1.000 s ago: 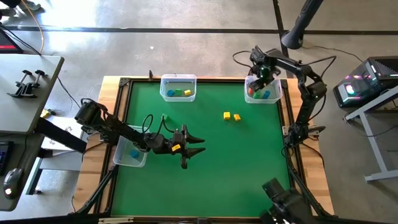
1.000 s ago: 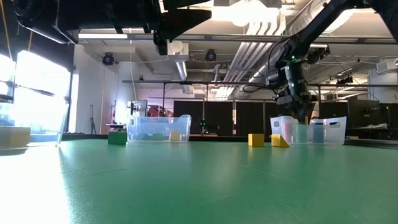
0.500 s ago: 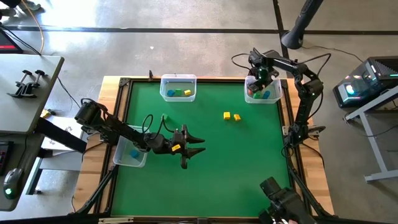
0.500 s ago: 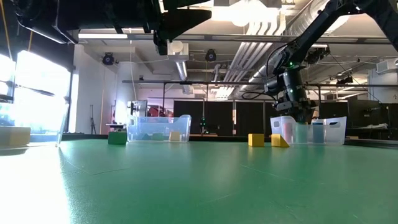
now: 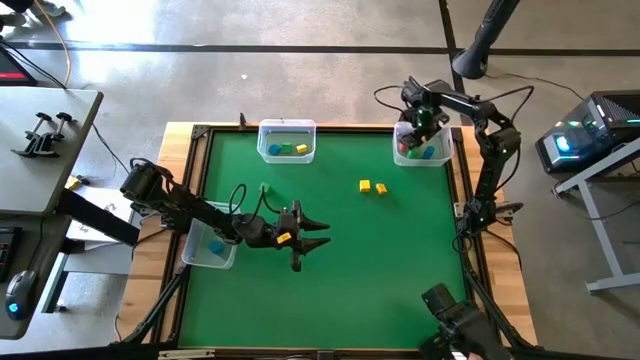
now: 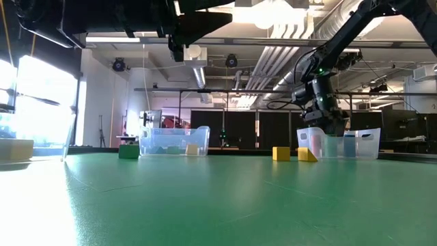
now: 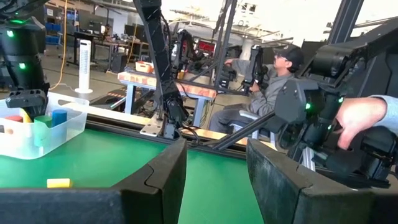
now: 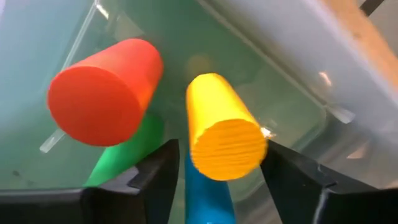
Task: Sort blocks by size
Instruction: Put the yellow cylindrical block into the top right transparent bin, then put the green square block into the bottom transparent bin
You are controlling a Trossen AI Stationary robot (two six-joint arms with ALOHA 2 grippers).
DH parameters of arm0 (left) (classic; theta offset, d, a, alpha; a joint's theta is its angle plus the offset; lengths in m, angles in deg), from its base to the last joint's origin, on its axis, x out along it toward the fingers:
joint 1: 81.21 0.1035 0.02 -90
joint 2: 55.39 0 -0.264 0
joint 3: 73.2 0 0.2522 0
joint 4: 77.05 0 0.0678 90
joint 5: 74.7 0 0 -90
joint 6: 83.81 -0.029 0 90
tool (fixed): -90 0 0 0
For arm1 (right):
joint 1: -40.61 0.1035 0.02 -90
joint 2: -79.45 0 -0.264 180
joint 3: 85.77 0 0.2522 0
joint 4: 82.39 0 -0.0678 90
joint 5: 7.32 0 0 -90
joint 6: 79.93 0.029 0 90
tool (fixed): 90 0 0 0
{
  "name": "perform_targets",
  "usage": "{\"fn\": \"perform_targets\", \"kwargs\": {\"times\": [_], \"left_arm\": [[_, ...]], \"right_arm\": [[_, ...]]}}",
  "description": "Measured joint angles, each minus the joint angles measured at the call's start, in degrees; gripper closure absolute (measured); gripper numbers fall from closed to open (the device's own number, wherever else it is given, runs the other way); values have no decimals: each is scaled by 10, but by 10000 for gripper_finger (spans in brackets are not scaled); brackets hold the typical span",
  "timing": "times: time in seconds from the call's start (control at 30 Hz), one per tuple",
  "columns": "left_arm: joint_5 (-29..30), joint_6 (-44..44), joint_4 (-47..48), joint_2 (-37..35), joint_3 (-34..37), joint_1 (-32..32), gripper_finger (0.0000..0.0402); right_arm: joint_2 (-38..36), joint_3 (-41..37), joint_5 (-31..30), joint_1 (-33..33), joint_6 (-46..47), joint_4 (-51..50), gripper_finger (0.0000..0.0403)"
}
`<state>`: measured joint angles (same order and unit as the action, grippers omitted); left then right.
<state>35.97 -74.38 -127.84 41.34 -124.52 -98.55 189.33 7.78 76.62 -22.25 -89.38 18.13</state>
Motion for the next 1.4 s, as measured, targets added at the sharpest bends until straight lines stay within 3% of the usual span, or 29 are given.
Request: {"fn": "perform_targets", "kwargs": {"times": [0.27, 0.43, 0.7, 1.03, 1.17, 1.4], "left_arm": [[1, 0, 1, 0, 0, 0, 248], [1, 0, 1, 0, 0, 0, 248], [1, 0, 1, 0, 0, 0, 248], [1, 4, 1, 0, 0, 0, 248], [1, 1, 2, 0, 0, -5, 248], [1, -2, 2, 0, 0, -7, 248]], "right_arm": [[-56, 0, -8, -13, -6, 2, 181], [-107, 0, -56, -13, -12, 4, 181], [-198, 0, -43, 0, -35, 21, 181], [-306, -5, 88, 86, -61, 46, 181], [-377, -77, 96, 141, -60, 129, 181], [-521, -298, 103, 254, -7, 315, 181]]}}
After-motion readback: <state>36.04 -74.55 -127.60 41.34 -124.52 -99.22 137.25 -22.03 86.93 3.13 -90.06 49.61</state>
